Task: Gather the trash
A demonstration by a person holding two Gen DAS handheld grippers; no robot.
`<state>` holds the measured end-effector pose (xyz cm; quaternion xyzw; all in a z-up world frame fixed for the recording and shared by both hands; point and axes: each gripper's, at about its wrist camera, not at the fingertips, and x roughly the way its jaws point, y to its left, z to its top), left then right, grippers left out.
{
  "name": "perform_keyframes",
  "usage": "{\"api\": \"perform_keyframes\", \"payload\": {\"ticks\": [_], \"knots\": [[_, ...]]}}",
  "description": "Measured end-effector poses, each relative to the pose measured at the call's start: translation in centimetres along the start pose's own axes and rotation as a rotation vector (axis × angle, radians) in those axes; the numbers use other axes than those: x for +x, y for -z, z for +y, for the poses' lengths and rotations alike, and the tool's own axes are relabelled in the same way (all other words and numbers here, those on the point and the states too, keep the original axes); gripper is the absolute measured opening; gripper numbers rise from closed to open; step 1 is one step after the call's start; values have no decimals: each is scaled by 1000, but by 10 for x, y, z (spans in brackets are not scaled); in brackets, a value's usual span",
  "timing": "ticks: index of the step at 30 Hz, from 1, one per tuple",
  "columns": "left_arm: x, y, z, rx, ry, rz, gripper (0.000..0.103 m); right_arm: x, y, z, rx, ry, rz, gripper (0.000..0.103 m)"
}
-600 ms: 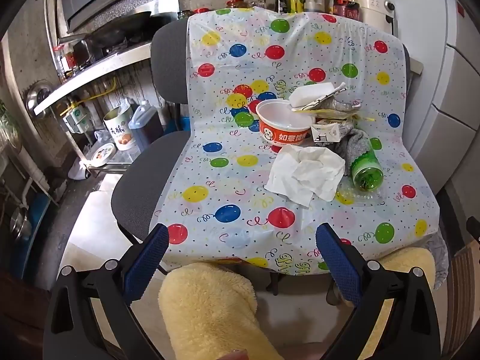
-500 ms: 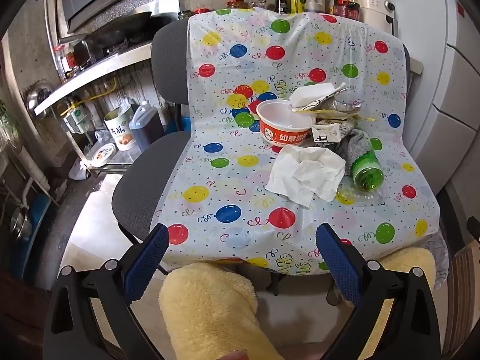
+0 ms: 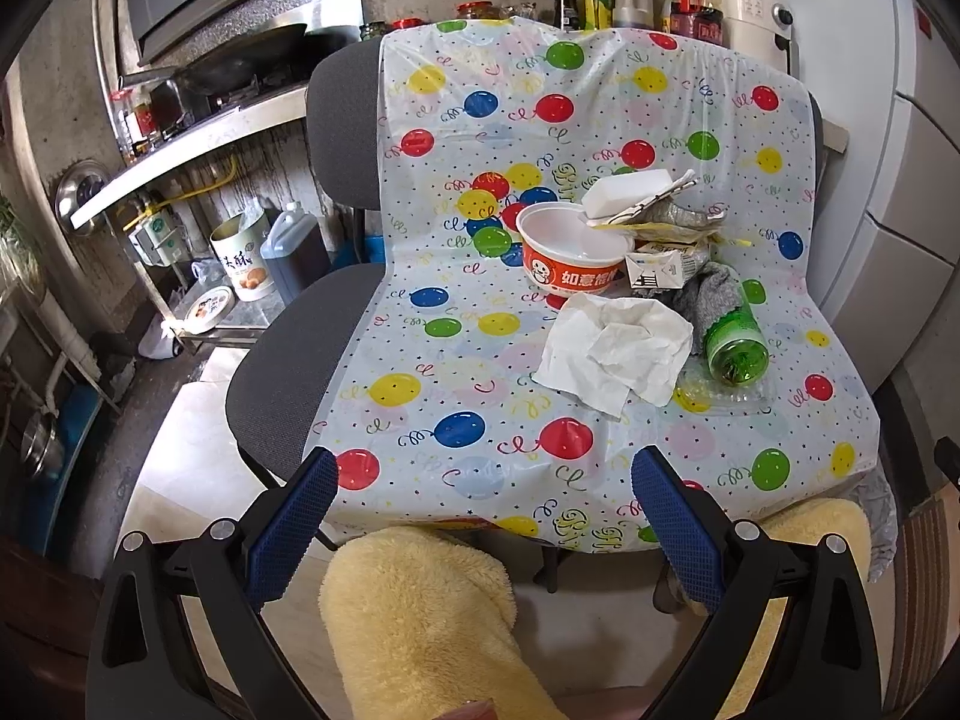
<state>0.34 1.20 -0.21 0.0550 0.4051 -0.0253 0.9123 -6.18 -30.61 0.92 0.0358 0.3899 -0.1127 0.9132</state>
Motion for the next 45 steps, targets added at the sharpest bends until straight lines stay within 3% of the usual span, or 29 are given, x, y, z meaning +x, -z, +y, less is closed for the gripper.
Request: {"api": "perform_keyframes", "payload": {"ticks": [45], "knots": [[-8, -9, 5, -11, -7, -8, 97, 0, -1, 0, -3, 0, -1, 97]]}}
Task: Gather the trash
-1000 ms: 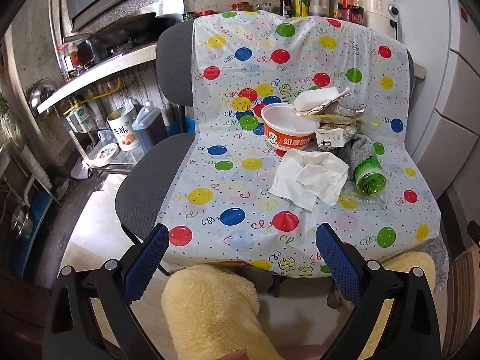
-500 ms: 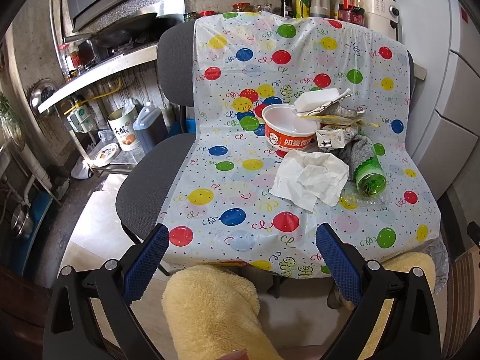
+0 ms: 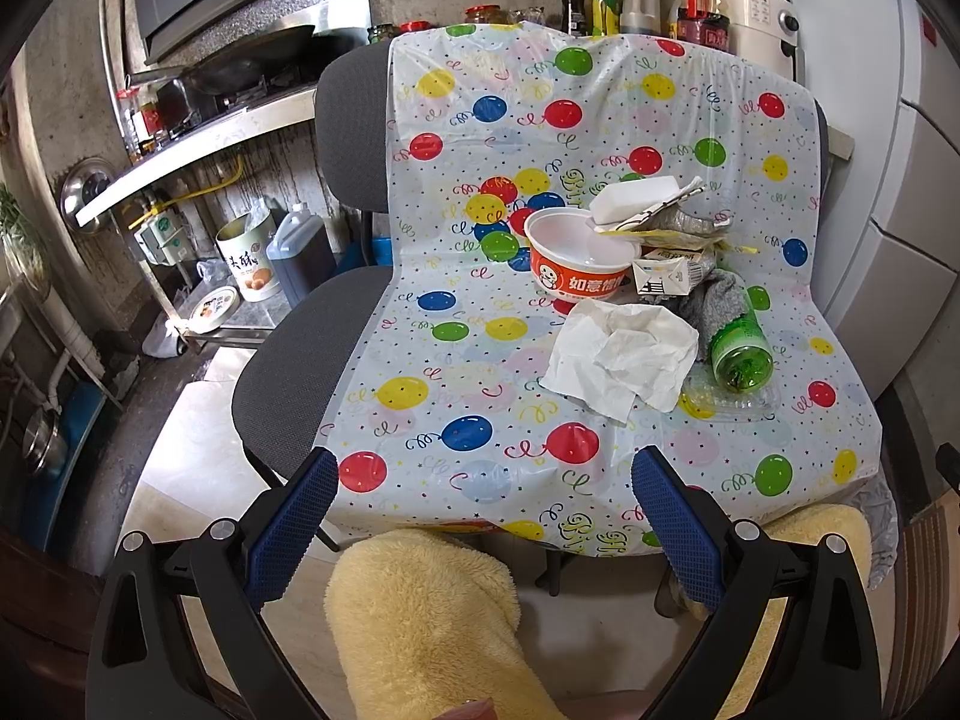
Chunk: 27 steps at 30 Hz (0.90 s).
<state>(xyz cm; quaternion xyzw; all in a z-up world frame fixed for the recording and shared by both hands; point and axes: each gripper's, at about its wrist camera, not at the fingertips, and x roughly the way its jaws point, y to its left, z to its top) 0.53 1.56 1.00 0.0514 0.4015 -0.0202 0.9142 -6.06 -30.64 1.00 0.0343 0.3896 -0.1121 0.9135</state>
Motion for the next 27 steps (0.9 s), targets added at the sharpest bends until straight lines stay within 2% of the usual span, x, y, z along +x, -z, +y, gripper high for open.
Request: {"api": "perform_keyframes", "payload": {"ticks": [23, 27], "knots": [[2, 3, -1, 0, -2, 1, 97, -1, 2, -2, 7, 1, 0, 97], [6, 4, 2, -6, -7, 13, 97, 8, 3, -2, 2, -8, 23, 97]]}}
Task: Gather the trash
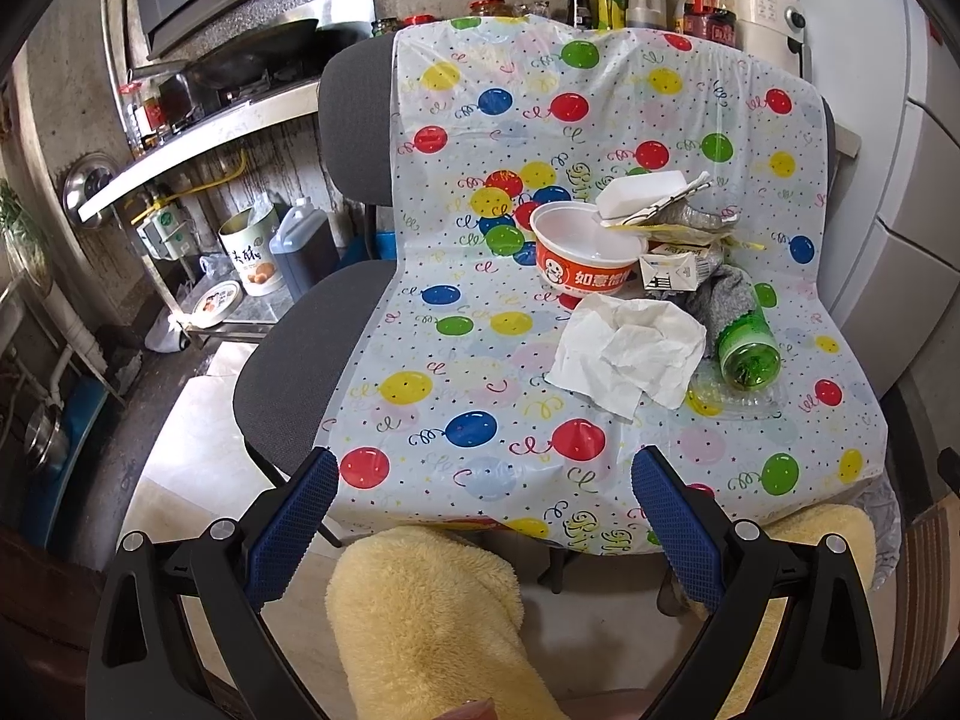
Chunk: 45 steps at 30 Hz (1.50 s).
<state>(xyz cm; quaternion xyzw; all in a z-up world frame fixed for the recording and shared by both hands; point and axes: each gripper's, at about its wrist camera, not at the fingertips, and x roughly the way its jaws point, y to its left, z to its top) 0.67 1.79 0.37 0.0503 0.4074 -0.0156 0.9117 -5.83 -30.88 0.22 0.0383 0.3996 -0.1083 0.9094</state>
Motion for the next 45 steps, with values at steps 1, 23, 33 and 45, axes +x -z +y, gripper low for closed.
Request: {"api": "perform_keyframes", "payload": {"ticks": [1, 23, 33, 45], "knots": [[1, 0, 1, -2, 0, 4, 97, 2, 0, 0, 2, -16, 5, 97], [68, -24, -2, -7, 18, 53, 96, 62, -67, 56, -111, -215, -111, 97], [120, -73, 13, -4, -8, 43, 96, 125, -139, 94, -125, -180, -96, 97], [176, -121, 32, -38, -32, 34, 95, 201, -210, 134, -51, -269, -34, 63]]}}
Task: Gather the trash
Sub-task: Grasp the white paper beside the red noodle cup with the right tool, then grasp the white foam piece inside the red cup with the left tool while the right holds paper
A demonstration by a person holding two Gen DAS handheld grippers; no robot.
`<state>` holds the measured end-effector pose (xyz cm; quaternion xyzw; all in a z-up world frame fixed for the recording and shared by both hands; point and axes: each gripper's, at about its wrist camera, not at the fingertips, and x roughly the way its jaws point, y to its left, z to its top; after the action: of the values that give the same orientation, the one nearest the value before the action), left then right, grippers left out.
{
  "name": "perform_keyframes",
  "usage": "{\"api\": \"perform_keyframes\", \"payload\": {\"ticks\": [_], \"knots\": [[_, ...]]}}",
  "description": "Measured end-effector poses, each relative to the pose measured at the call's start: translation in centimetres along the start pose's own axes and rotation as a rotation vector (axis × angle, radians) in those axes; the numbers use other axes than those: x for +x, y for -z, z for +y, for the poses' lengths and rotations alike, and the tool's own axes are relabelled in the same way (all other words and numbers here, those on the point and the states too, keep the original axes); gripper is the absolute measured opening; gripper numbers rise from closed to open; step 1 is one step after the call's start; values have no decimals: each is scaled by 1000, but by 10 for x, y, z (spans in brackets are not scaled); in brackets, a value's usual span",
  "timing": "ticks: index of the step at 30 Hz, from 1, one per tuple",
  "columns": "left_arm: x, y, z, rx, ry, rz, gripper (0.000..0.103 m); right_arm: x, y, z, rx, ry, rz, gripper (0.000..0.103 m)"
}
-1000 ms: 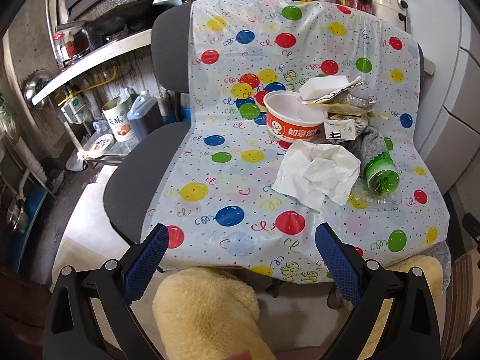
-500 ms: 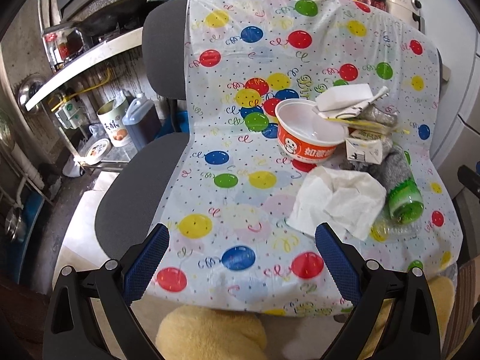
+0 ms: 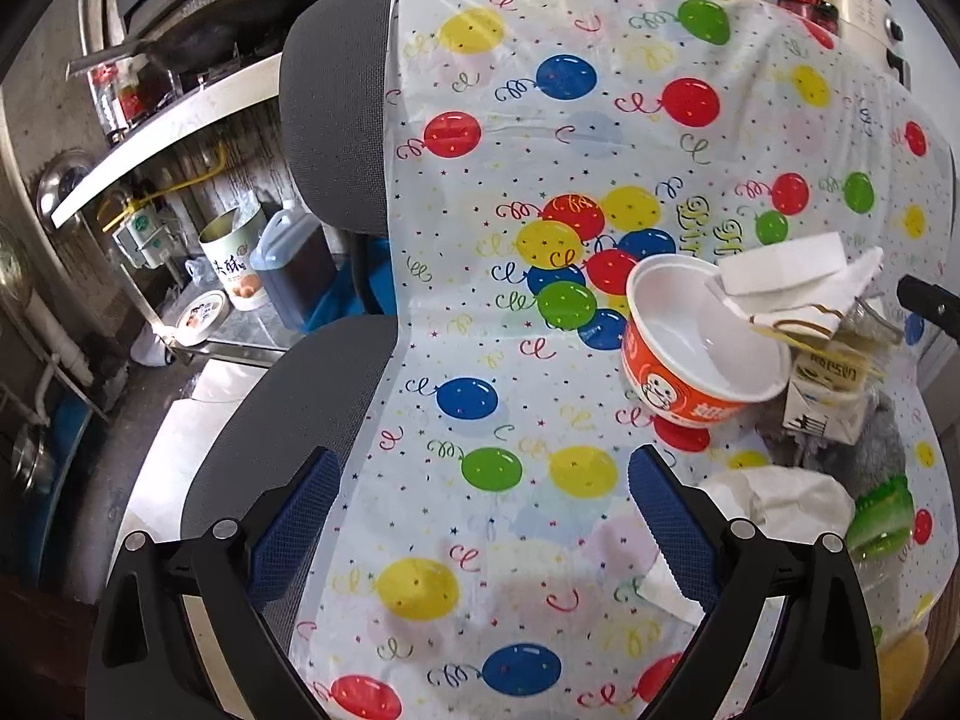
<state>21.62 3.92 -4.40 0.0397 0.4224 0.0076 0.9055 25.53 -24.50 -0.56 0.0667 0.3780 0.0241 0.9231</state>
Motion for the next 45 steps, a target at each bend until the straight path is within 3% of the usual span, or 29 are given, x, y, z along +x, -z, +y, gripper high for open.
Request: {"api": "perform_keyframes", "payload": {"ticks": [6, 8, 10, 15, 22, 27, 31, 33, 35, 36, 45], "knots": [[10, -5, -2, 3, 17, 11, 95, 35, -19, -13, 152, -45, 75, 60], [11, -5, -3, 4, 47, 16, 95, 45, -20, -16, 182, -66, 103, 49], [11, -4, -5, 4, 73, 22, 95, 53, -20, -17, 205, -76, 125, 33], [2, 1, -12, 37, 79, 24, 94, 54, -17, -24, 258, -117, 134, 3], [-24, 0, -22, 85, 61, -21, 94, -29, -12, -33, 197, -161, -33, 2], [-31, -1, -44, 144, 89, -47, 93, -96, 5, -39, 76, -85, -168, 2], [-23, 4, -64, 171, 161, -28, 91, -126, 30, -35, -24, -42, -212, 2], [-18, 6, -69, 172, 198, -29, 90, -133, 46, -32, -70, -27, -213, 2], [-9, 7, -72, 162, 240, -17, 62, -134, 58, -31, -94, -18, -206, 2], [-4, 6, -73, 151, 253, -5, 58, -134, 61, -31, -101, -11, -206, 2], [26, -30, -105, 129, 330, 4, 65, -118, 60, -48, -49, -27, -217, 2]]}}
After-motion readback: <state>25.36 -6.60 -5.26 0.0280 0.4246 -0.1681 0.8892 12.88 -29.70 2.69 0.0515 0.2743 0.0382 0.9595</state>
